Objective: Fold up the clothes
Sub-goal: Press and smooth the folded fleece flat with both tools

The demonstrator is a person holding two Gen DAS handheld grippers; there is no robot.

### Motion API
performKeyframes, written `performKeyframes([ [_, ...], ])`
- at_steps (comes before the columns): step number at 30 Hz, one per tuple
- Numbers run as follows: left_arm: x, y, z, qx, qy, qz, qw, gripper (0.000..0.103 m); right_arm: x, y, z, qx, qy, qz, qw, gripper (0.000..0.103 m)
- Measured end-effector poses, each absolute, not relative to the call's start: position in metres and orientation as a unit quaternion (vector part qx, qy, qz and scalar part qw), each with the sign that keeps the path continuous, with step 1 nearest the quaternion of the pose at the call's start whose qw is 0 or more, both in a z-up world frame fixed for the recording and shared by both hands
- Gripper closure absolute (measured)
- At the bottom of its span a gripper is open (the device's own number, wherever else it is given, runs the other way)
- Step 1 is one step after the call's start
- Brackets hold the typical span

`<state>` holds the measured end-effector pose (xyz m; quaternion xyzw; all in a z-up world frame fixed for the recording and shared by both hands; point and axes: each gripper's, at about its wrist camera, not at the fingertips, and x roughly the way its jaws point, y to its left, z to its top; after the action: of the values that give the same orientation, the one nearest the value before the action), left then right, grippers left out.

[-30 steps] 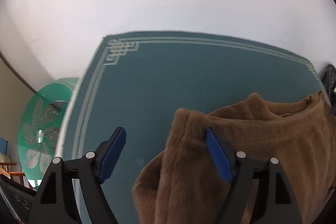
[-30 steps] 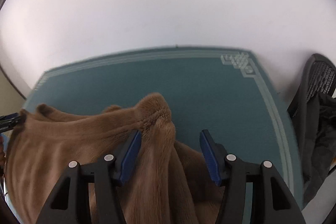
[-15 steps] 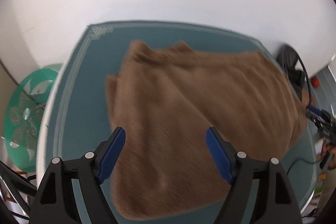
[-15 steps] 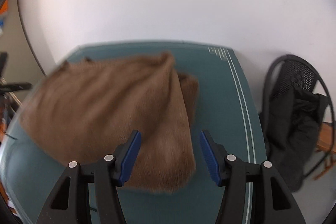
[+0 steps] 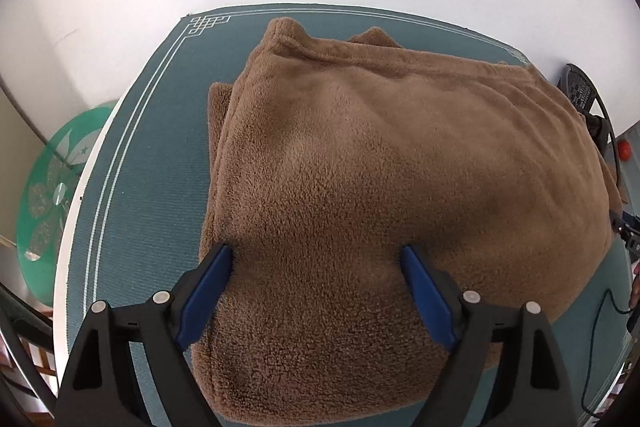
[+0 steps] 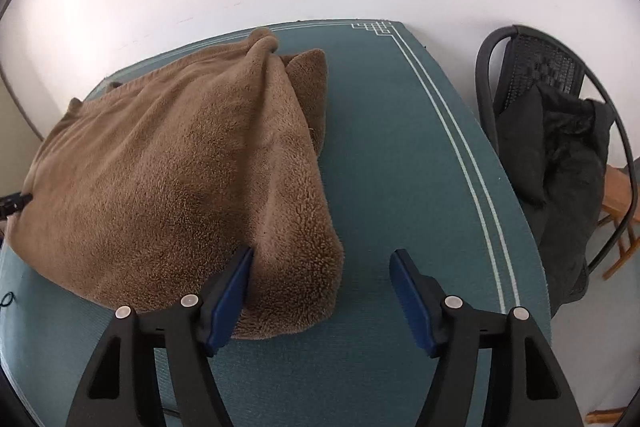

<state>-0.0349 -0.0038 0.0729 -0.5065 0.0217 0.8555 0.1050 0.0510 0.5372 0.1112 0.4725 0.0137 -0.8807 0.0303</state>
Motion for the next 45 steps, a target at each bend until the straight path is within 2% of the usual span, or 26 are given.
performKeyframes([
  [2, -0.034, -0.002, 0.08, -0.508, 0.017, 0.855, 0.102, 0.014, 0.049, 0.528, 0.123, 0.471, 0.026, -0.881, 0.031, 0.034],
  [6, -0.037, 0.009, 0.109, -0.484, -0.002, 0.866, 0.122, 0.014, 0.036, 0.511, 0.148, 0.438, -0.007, -0.895, 0.085, 0.034],
  [10, -0.053, 0.027, 0.111, -0.48, -0.001, 0.868, 0.124, 0.012, 0.022, 0.494, 0.173, 0.403, -0.041, -0.904, 0.139, 0.034],
  [13, -0.067, 0.029, 0.098, -0.495, -0.007, 0.861, 0.115, 0.012, -0.011, 0.481, 0.155, 0.42, -0.047, -0.891, 0.165, 0.034],
  [16, -0.072, 0.022, 0.089, -0.501, -0.022, 0.857, 0.117, 0.012, -0.027, 0.483, 0.125, 0.451, -0.04, -0.877, 0.159, 0.034],
  [22, -0.083, 0.009, 0.072, -0.513, -0.051, 0.849, 0.118, 0.01, -0.014, 0.491, 0.111, 0.452, -0.049, -0.875, 0.166, 0.034],
  [28, -0.077, 0.024, 0.074, -0.506, -0.001, 0.857, 0.097, 0.009, -0.002, 0.482, 0.11, 0.433, -0.007, -0.889, 0.149, 0.033],
  [33, -0.034, 0.031, 0.11, -0.47, 0.002, 0.874, 0.127, 0.009, 0.024, 0.517, 0.142, 0.412, -0.105, -0.896, 0.13, 0.033],
  [36, -0.003, 0.04, 0.124, -0.453, 0.01, 0.878, 0.153, 0.008, 0.051, 0.54, 0.154, 0.391, -0.13, -0.905, 0.105, 0.032],
  [39, 0.01, 0.053, 0.117, -0.46, 0.012, 0.87, 0.175, 0.007, 0.076, 0.556, 0.147, 0.407, -0.151, -0.896, 0.087, 0.032],
  [45, 0.003, 0.052, 0.08, -0.495, 0.0, 0.855, 0.155, 0.006, 0.106, 0.565, 0.119, 0.44, -0.183, -0.876, 0.069, 0.032],
])
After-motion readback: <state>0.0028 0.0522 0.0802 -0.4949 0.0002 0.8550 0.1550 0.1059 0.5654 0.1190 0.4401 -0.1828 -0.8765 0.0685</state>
